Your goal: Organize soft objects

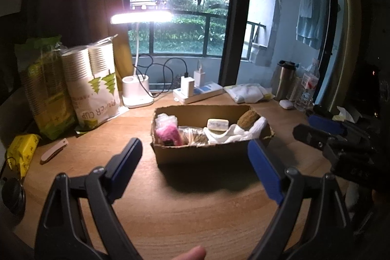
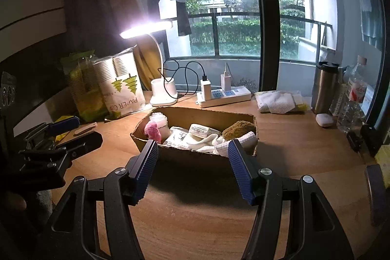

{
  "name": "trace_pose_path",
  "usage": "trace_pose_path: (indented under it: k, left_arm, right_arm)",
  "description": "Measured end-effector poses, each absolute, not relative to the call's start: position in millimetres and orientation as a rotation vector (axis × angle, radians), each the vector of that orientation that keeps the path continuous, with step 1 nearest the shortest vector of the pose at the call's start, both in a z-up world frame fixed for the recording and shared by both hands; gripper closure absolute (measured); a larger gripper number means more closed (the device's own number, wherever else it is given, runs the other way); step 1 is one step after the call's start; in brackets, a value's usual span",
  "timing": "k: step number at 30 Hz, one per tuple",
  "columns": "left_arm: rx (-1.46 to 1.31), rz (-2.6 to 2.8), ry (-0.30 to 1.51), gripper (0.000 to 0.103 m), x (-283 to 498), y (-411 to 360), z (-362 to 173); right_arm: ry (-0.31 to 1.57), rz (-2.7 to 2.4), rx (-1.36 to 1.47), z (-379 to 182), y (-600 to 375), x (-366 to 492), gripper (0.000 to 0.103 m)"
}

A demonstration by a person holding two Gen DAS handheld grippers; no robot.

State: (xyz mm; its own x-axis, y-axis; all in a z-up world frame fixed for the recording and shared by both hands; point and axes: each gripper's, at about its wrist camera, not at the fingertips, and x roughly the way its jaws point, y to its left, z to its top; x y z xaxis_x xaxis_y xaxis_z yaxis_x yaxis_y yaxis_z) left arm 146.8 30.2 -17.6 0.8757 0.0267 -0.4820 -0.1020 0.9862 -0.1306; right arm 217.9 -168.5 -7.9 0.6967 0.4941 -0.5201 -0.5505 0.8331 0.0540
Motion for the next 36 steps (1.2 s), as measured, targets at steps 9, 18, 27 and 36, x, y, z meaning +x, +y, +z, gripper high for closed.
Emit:
trace_pose_path:
  k: [9, 18, 27, 36]
  left_arm:
    - [-0.126, 0.056, 0.442, 0.008, 112.7, 19.4, -8.4]
    - [-0.126, 0.062, 0.338, 0.008, 73.0, 17.4, 16.0]
    - [-0.105, 0.096, 0.241, 0.008, 45.0, 17.5, 46.2]
    - [-0.098, 0.086, 0.169, 0.008, 25.9, 20.8, 79.6]
  right_arm:
    - [0.501, 0.568, -0.113, -0.3, -178.4, 185.0, 0.037]
    - [0.425, 0.512, -0.137, 13.8, -187.4, 151.7, 0.030]
    - [0.320, 0.483, -0.152, 47.8, -191.4, 118.5, 0.023]
    - [0.241, 0.437, -0.147, 82.4, -199.2, 94.4, 0.022]
